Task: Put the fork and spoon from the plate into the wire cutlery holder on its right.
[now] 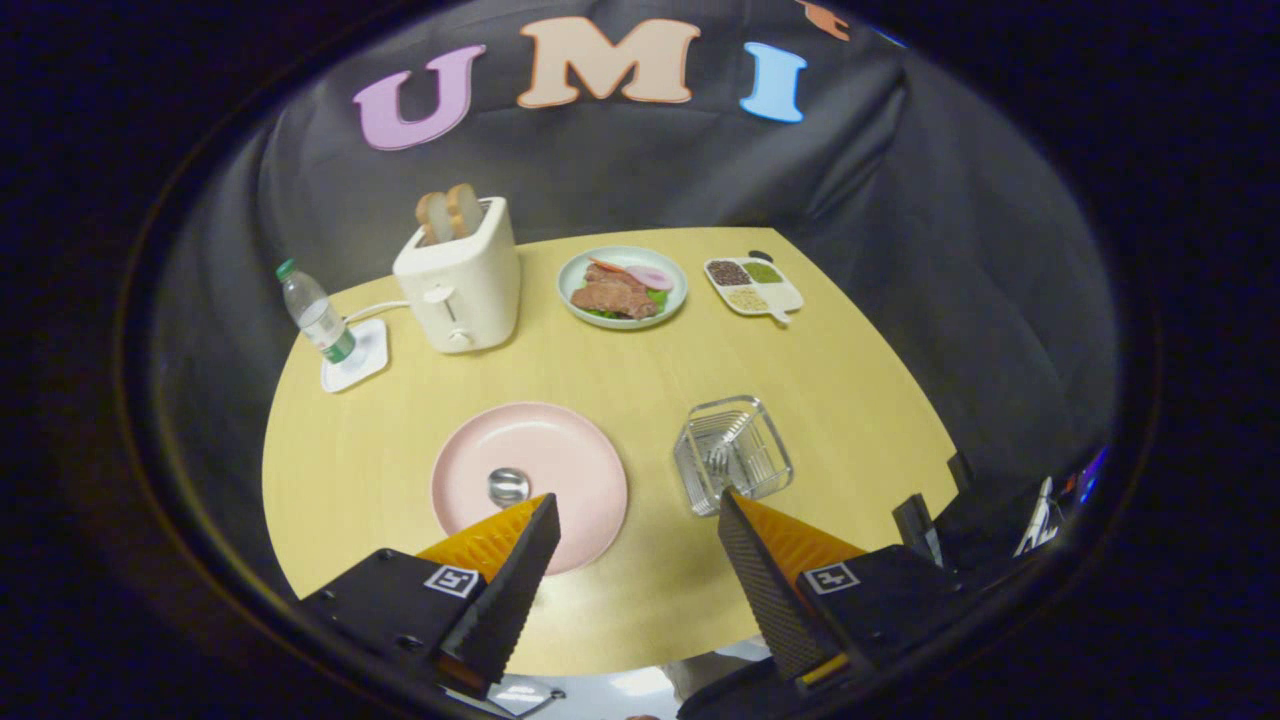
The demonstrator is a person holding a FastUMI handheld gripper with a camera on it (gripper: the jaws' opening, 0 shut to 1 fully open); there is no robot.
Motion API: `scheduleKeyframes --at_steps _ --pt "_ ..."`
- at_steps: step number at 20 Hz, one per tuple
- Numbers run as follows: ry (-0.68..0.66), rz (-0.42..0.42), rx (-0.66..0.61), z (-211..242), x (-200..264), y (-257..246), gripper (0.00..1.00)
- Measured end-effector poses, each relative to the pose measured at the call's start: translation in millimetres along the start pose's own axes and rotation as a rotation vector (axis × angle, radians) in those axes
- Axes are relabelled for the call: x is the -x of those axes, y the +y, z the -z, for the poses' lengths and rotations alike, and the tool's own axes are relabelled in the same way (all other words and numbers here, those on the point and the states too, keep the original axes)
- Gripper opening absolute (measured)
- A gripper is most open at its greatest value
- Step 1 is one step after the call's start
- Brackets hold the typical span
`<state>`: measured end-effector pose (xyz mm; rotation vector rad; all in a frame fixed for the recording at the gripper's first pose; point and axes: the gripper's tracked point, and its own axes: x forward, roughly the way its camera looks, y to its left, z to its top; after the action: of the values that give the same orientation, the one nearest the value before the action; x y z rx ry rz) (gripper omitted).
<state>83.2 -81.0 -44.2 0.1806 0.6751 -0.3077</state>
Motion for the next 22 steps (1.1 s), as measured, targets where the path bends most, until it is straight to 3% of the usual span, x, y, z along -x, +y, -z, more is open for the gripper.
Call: scheduleKeyframes --at_steps 7,22 --pt "-0.057 -0.086 0.102 40 -5 63 1.0" --pt "-0.228 -0.189 0.053 111 -39 99 0.97"
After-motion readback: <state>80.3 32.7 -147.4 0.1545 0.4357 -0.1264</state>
